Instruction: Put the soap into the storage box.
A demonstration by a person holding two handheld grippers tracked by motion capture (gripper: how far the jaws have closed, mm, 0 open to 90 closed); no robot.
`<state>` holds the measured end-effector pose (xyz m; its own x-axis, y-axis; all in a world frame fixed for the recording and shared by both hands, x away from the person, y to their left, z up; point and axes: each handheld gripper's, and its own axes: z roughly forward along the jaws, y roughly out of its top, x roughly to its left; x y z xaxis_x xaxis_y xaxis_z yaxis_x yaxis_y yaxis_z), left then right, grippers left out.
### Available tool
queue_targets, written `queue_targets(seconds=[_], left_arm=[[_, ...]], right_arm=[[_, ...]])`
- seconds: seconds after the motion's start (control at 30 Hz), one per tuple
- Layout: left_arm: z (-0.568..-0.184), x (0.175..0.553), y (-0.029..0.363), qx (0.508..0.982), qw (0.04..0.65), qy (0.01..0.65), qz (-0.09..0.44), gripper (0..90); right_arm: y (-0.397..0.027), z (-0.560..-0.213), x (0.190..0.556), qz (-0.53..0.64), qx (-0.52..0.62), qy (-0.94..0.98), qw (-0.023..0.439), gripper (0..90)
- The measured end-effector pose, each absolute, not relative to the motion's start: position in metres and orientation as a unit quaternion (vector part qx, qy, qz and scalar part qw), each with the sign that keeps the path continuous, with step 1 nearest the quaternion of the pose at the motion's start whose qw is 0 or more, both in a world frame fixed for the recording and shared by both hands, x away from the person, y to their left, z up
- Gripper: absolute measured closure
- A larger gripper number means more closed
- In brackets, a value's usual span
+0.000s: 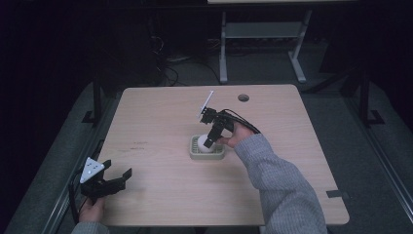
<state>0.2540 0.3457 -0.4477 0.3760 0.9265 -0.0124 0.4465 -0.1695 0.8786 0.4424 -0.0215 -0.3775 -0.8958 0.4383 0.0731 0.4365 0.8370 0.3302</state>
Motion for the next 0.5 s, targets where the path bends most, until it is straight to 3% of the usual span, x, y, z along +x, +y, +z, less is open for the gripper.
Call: queue_targets(seconds=[0.5], left_arm=[[-0.448,0.254,0.344,0.715,0.425,0.479,0.28,12.9]], right_arm=[[-0.033,-0.377,0.435,0.178,0.235,0.956,0.001,22.8]])
